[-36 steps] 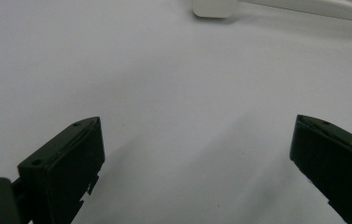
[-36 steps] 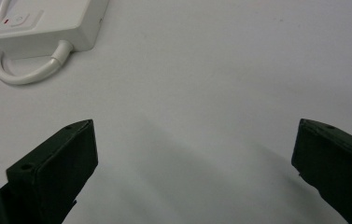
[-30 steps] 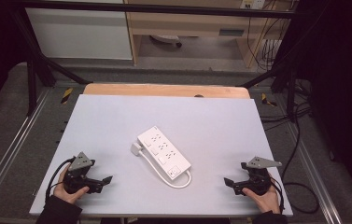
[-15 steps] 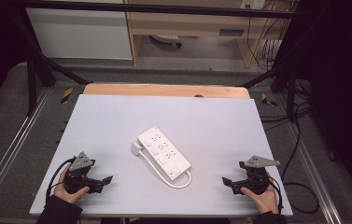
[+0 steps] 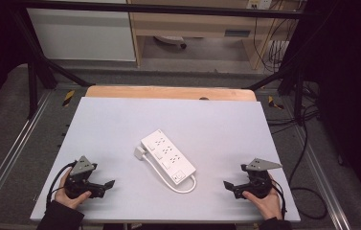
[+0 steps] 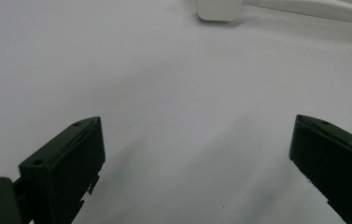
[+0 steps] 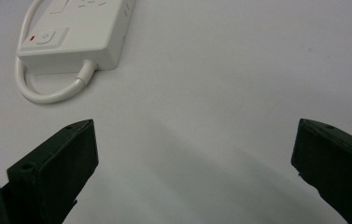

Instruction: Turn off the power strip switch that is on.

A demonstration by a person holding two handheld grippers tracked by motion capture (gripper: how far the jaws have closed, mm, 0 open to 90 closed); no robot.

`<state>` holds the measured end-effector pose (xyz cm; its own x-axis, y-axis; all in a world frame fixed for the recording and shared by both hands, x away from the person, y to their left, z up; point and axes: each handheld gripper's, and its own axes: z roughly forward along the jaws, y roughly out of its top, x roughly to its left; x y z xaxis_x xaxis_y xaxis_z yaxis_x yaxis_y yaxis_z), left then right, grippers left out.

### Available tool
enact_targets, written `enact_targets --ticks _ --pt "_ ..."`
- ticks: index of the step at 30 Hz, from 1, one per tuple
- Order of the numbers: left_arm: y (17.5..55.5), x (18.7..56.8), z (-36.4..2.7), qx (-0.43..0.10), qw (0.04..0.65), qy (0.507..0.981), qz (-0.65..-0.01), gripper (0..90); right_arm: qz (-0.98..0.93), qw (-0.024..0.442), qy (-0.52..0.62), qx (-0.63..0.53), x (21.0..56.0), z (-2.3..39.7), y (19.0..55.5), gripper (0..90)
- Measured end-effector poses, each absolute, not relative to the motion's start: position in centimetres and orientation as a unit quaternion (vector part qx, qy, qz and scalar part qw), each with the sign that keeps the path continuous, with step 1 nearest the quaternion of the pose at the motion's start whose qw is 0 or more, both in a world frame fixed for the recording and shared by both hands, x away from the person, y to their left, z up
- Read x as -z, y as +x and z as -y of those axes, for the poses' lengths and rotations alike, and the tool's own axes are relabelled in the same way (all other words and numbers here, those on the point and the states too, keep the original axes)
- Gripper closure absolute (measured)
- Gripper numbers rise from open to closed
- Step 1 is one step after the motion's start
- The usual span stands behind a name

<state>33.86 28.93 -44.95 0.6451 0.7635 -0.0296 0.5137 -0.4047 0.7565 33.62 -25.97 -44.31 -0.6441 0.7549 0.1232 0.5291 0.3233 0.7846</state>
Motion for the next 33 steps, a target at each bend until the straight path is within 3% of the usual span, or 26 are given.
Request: enact_targets --ticks 33 --pt "33.8 44.8 -29.0 -0.169 0.383 0.820 -0.391 3.2 -0.811 0.134 0.377 -0.427 42.8 22.7 34.0 1.5"
